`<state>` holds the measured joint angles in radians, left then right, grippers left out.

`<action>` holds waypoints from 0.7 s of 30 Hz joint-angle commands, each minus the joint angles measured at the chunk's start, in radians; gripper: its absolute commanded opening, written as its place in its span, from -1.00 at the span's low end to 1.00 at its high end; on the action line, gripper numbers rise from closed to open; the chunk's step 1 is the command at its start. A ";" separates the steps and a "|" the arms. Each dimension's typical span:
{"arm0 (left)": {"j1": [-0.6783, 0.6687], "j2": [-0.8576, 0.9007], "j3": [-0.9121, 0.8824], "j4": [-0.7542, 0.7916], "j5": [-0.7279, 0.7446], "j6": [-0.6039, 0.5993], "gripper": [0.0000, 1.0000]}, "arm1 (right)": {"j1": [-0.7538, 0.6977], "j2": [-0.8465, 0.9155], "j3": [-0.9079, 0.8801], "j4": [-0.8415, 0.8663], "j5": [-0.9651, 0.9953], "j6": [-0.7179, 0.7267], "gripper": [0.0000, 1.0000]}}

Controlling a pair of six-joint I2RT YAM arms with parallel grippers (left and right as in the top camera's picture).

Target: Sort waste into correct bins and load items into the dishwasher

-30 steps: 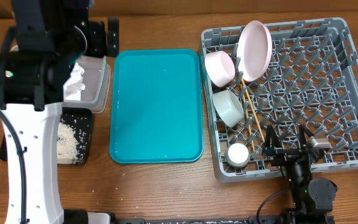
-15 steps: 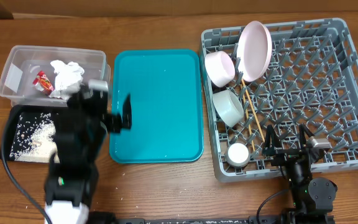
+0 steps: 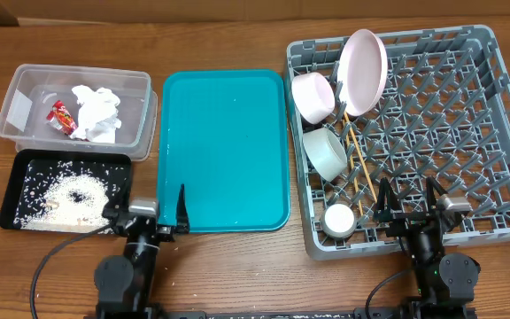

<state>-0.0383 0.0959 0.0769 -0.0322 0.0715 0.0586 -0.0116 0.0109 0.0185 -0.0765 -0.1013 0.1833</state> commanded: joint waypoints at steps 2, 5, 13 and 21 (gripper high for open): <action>0.011 -0.094 -0.061 0.006 0.008 0.039 1.00 | 0.005 -0.008 -0.011 0.004 -0.005 0.004 0.99; 0.034 -0.093 -0.072 -0.016 0.068 0.039 0.99 | 0.005 -0.008 -0.011 0.004 -0.005 0.004 0.99; 0.051 -0.092 -0.072 -0.031 0.083 0.031 1.00 | 0.005 -0.008 -0.011 0.004 -0.005 0.004 0.99; 0.051 -0.091 -0.072 -0.031 0.083 0.031 1.00 | 0.005 -0.008 -0.011 0.004 -0.005 0.004 1.00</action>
<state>0.0074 0.0158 0.0120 -0.0662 0.1390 0.0807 -0.0116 0.0109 0.0185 -0.0757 -0.1009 0.1833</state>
